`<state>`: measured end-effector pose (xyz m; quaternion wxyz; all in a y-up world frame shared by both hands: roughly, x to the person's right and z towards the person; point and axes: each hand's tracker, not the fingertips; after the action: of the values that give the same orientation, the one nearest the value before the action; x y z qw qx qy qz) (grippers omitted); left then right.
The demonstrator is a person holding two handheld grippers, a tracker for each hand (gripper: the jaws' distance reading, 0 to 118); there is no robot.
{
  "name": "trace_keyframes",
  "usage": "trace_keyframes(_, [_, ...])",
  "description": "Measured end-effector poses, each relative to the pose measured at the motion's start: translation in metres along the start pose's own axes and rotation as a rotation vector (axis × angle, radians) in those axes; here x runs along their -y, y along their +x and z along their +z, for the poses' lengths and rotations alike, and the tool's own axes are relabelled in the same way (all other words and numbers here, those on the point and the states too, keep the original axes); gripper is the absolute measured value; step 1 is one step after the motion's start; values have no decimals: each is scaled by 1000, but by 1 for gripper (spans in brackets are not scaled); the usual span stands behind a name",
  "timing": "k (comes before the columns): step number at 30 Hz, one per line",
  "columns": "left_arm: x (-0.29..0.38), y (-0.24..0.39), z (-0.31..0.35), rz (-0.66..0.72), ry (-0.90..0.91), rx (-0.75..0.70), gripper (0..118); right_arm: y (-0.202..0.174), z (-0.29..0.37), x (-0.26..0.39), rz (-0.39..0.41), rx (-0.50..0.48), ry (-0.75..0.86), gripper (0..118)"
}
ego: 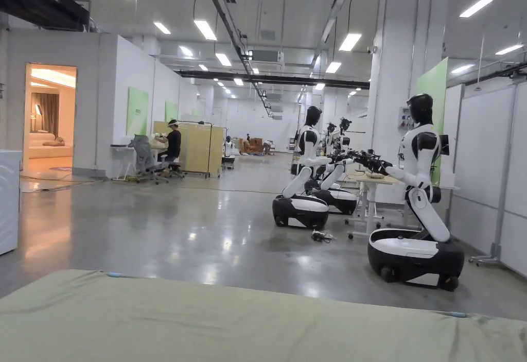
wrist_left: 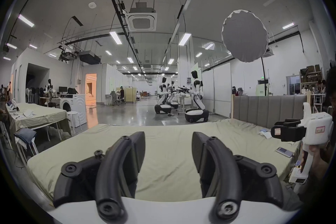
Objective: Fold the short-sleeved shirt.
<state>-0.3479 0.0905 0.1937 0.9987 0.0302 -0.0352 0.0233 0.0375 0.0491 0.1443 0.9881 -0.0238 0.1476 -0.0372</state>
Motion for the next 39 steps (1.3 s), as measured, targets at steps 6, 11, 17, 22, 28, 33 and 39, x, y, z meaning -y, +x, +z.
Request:
trace_keyframes(6, [-3,-4,9,-13,44,-26,75,-2,0,0,-8,-12,8,118])
trace_keyframes(11, [-3,-7,12,1,37,-25,79,-4,-4,3,-17,-11,-13,118])
trace_keyframes(17, [1,-7,13,4,36,-31,79,-5,-9,3,-34,-1,-37,118])
trace_keyframes(22, [1,-3,10,10,29,-2,79,-4,-9,5,-45,27,-51,118])
trace_keyframes(28, [1,-2,9,26,31,5,79,-2,-14,2,-51,54,-112,118])
trace_keyframes(33, [3,-2,6,55,19,7,79,0,-19,-14,-261,10,-165,118])
trace_keyframes(39, [4,-3,4,77,5,31,79,-19,-32,-24,-175,209,-184,118])
